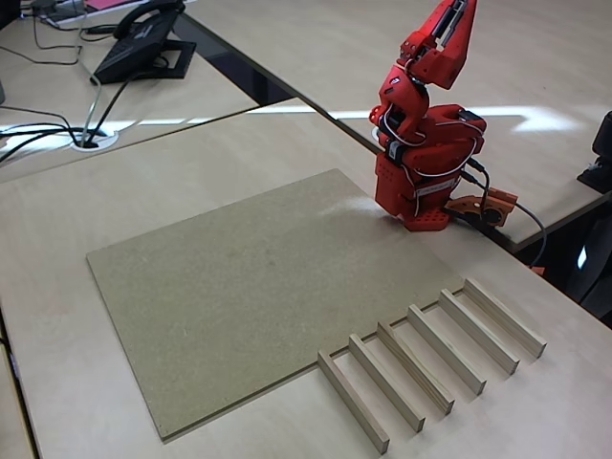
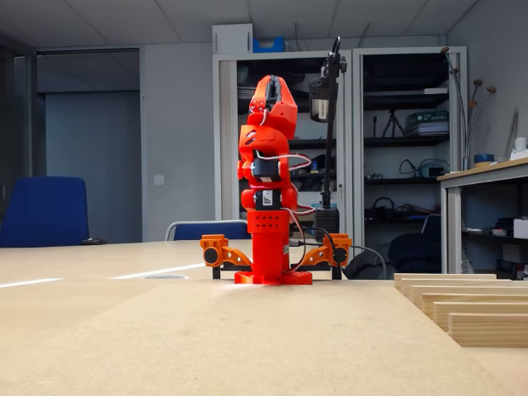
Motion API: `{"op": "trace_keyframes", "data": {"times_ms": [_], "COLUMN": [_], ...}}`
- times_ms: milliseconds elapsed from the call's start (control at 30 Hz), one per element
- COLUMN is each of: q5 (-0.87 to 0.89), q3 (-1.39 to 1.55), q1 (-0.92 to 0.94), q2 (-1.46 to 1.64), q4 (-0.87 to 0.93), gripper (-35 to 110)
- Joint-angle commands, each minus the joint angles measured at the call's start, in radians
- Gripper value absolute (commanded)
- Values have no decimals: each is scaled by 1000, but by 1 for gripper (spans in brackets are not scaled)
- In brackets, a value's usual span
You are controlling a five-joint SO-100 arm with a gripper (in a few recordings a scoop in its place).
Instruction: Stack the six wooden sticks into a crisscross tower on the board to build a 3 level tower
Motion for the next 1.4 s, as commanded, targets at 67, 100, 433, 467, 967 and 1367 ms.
{"op": "trace_keyframes", "data": {"times_ms": [67, 100, 433, 467, 967, 1367], "q5": [239, 282, 114, 130, -11, -411], "q3": [-137, -192, -680, -730, -1404, -1795], "q1": [-83, -83, -534, -545, -1164, -1324], "q2": [8, 11, -110, -150, -959, -1430], "q4": [400, 502, 1275, 1321, 1876, 2507], "gripper": [0, 0, 0, 0, 0, 1]}}
